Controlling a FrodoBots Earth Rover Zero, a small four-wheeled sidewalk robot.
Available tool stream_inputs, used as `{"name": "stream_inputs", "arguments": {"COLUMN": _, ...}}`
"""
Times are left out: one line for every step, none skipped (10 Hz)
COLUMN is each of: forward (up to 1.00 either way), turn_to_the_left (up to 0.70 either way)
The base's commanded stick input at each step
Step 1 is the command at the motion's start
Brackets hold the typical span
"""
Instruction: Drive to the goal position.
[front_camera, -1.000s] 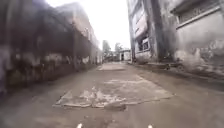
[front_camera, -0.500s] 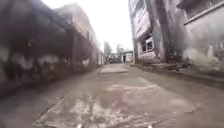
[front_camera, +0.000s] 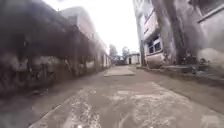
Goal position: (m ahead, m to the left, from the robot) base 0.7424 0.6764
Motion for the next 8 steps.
{"name": "stream_inputs", "arguments": {"forward": 1.0, "turn_to_the_left": 0.1}}
{"name": "stream_inputs", "arguments": {"forward": 1.0, "turn_to_the_left": 0.1}}
{"name": "stream_inputs", "arguments": {"forward": 1.0, "turn_to_the_left": 0.1}}
{"name": "stream_inputs", "arguments": {"forward": 1.0, "turn_to_the_left": 0.1}}
{"name": "stream_inputs", "arguments": {"forward": 1.0, "turn_to_the_left": 0.1}}
{"name": "stream_inputs", "arguments": {"forward": 1.0, "turn_to_the_left": 0.1}}
{"name": "stream_inputs", "arguments": {"forward": 1.0, "turn_to_the_left": 0.1}}
{"name": "stream_inputs", "arguments": {"forward": 1.0, "turn_to_the_left": 0.1}}
